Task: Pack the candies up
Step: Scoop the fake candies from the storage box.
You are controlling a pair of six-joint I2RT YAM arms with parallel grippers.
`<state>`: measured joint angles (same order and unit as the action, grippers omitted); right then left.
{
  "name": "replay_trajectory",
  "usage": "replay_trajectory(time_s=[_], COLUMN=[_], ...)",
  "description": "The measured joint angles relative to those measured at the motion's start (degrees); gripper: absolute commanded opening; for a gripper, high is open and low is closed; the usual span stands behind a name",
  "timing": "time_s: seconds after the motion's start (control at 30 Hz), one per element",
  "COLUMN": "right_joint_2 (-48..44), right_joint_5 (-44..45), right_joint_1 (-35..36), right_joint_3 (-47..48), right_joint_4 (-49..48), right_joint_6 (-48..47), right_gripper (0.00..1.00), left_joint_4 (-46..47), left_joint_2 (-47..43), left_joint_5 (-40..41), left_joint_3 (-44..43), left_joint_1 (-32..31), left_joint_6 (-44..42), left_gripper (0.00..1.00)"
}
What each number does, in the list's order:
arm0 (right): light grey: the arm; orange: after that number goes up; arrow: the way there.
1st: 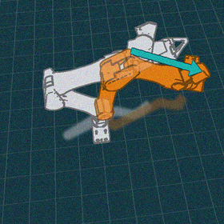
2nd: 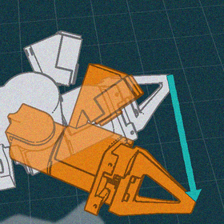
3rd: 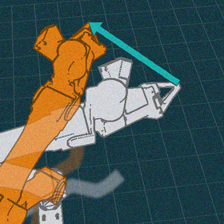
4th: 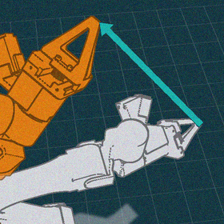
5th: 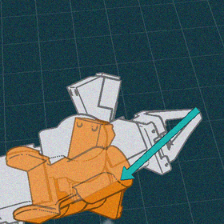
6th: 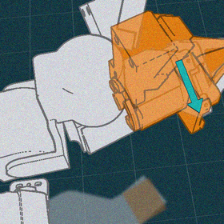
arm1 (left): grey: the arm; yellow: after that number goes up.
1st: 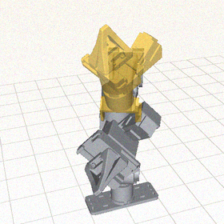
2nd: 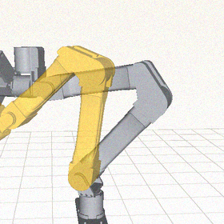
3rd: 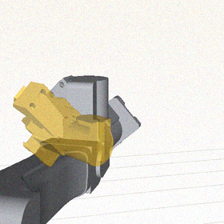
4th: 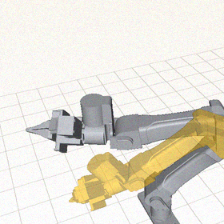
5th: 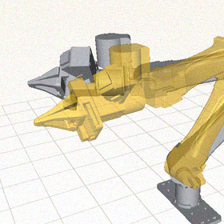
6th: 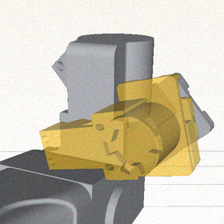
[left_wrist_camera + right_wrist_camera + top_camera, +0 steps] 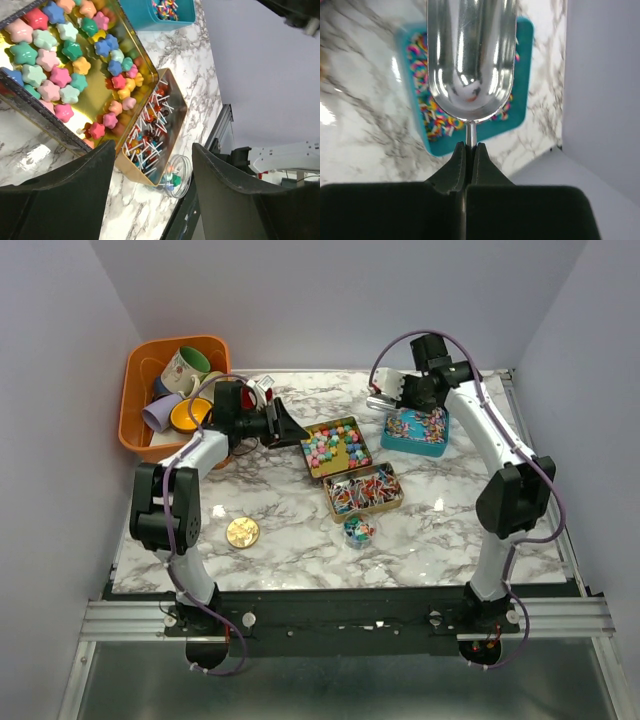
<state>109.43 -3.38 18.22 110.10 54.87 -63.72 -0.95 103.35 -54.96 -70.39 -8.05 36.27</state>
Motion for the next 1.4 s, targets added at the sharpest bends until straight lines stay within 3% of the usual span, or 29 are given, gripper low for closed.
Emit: replay_trajectory(time_s=[0.2, 0.53, 0.87, 1.4], right_joint_2=[5.5, 5.8, 5.9, 9.1], right_joint_5=[15.3, 26.8, 30.6, 31.1], right_joint_1=[-1.0, -1.4, -3.1, -4.0], right_joint_3=[1.1, -3.3, -6.5, -9.3], right_joint_4=[-1.7, -8.2, -11.1, -11.4], right_joint_6=[-7.3, -27.1, -40.6, -42.9], right_gripper=[0.01, 0.01, 0.01, 0.01], left_joint_4=[1.9, 3.8, 6.9, 7.8], left_joint_2=[-5.2, -9.9, -11.5, -11.3], left_joint_5=[0.0, 0.2, 0.2, 0.2], left_joint_3=[5.0, 11.8, 14.7, 14.7], left_joint_1=[0.0, 0.3, 2.9, 3.5], left_joint_6=[-0.4, -2.3, -1.9, -1.2], left_gripper=[0.71, 0.7, 0.7, 0.7])
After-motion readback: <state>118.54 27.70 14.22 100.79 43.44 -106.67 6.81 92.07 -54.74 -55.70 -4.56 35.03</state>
